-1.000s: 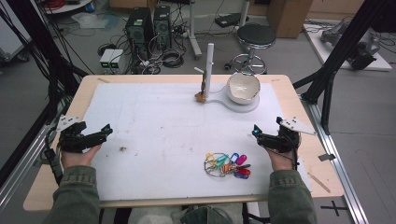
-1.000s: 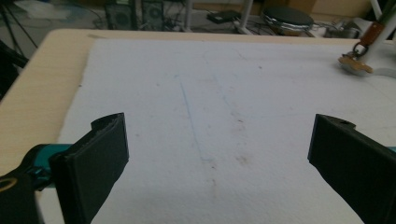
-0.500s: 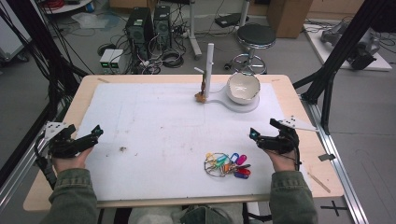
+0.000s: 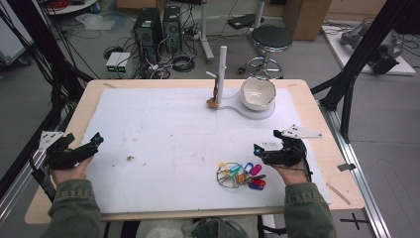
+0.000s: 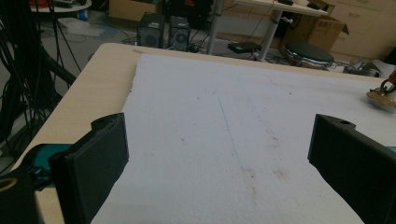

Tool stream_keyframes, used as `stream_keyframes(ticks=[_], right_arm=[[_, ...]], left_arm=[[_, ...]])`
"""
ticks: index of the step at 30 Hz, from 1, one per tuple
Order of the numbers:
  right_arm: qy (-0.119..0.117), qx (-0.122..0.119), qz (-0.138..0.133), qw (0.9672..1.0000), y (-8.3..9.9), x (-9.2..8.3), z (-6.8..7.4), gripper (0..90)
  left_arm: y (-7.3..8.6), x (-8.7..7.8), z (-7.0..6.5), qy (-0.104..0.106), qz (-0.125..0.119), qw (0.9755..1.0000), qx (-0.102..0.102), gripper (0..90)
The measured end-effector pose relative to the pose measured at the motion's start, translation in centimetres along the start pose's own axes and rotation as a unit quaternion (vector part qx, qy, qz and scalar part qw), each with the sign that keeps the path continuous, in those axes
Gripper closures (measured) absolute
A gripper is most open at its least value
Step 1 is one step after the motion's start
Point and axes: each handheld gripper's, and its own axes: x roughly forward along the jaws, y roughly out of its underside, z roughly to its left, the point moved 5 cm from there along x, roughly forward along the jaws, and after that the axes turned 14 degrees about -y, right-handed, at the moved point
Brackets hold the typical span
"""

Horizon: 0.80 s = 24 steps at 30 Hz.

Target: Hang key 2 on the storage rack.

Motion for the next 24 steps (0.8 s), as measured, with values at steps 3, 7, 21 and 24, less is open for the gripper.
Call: stream_keyframes(ticks=[3,7,21,24], right_arm=[[-0.008,-0.004,0.007,0.9999,-0.1,0.3,0.5,1.9],[-0.019,-0.007,0.015,0.9997,-0.1,0.8,1.0,1.9],[-0.048,-0.013,0.055,0.9972,0.4,2.4,2.1,1.8],[-0.055,-0.013,0.068,0.9961,0.7,2.8,2.2,1.8]], left_arm=[[0.1,0.0,0.1,-0.002,0.004,1.0,0.003,5.6],[0.1,0.0,0.0,0.003,0.006,1.0,0.004,5.6],[0.3,0.2,-0.5,0.013,0.007,0.9998,0.012,5.6],[0.3,0.1,-0.4,0.013,0.006,0.9998,0.01,5.6]])
